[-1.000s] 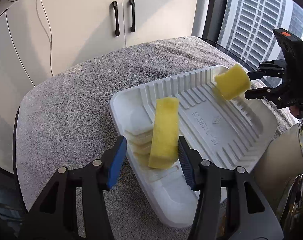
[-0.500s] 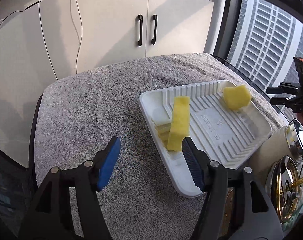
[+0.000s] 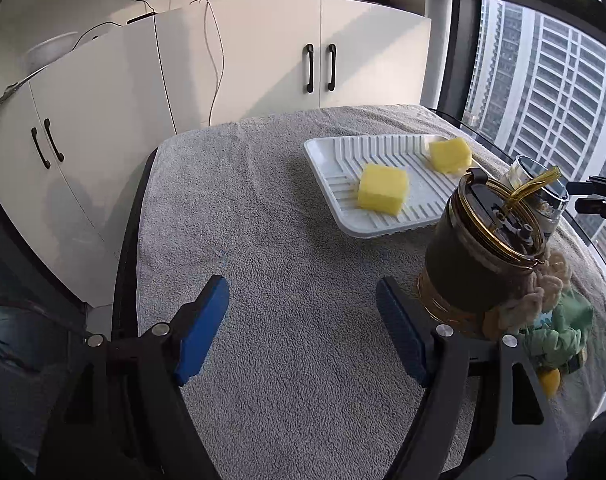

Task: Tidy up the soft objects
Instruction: 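Move both tools back toward the egg sponge and tissue pack, then grasp the yellow egg-shaped sponge with the left tool while the right tool grasps the blue Vinda tissue pack, then carry the egg sponge and tissue pack over the white tray with both tools, then lower both items into the tray and open both tools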

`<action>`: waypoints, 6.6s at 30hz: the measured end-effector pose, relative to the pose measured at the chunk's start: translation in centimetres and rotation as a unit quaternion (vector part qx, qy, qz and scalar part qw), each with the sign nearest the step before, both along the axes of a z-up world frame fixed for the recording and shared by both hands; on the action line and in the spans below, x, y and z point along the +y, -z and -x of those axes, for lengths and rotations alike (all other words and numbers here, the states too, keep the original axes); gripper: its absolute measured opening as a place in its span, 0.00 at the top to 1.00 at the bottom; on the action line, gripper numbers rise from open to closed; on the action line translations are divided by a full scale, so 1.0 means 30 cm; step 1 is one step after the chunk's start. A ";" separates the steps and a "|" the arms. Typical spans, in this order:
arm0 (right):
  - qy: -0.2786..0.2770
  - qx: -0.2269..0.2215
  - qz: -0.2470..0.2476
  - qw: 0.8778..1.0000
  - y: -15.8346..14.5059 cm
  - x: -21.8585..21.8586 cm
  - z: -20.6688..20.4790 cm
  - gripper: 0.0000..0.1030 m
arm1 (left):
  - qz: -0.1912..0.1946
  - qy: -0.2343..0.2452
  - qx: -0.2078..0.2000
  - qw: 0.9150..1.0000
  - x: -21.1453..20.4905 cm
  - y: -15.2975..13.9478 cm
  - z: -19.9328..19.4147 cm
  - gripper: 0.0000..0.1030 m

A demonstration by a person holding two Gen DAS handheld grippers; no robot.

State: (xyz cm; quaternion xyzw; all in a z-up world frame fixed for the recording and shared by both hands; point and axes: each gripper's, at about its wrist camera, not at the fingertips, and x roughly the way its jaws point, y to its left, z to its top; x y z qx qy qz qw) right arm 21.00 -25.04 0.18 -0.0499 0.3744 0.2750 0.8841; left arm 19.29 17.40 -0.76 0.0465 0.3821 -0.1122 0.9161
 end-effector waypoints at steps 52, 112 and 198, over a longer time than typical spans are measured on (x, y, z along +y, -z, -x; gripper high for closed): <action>0.031 0.081 -0.052 0.995 0.284 0.278 0.401 0.24 | 0.094 -0.030 0.112 0.989 -0.533 0.210 0.377 0.12; 0.083 -0.025 0.044 0.995 0.079 0.116 0.542 0.49 | 0.102 -0.047 0.024 0.993 -0.279 0.069 0.556 0.64; -0.166 0.063 0.158 0.971 0.182 0.501 -0.763 0.39 | -0.017 0.133 0.090 0.987 -0.346 0.166 -0.756 0.45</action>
